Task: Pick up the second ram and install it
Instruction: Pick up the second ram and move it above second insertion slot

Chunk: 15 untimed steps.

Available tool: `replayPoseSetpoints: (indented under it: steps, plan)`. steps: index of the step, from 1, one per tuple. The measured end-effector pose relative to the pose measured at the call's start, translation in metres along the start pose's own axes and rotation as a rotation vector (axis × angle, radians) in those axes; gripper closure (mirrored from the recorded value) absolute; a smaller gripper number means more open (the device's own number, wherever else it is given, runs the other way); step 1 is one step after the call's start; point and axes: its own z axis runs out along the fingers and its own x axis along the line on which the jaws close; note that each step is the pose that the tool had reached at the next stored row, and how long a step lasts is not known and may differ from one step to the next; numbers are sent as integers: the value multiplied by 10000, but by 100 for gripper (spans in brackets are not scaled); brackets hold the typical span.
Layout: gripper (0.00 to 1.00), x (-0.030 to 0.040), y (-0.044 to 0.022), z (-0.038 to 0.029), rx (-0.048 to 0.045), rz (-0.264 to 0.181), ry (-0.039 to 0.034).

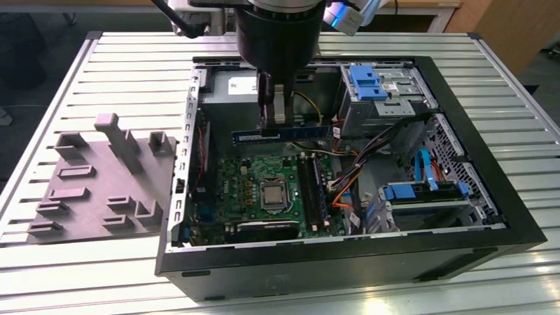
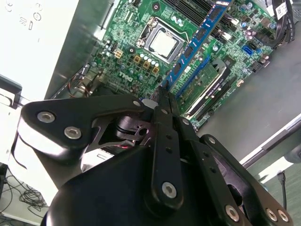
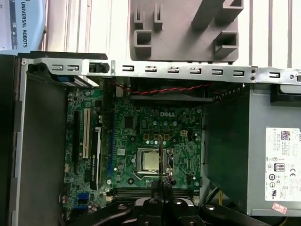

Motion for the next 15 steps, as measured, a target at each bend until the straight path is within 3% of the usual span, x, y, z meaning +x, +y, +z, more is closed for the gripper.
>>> replayPoseSetpoints:
  steps: [15]
  plan:
    - [88, 1, -17, 74, 1, 0, -1]
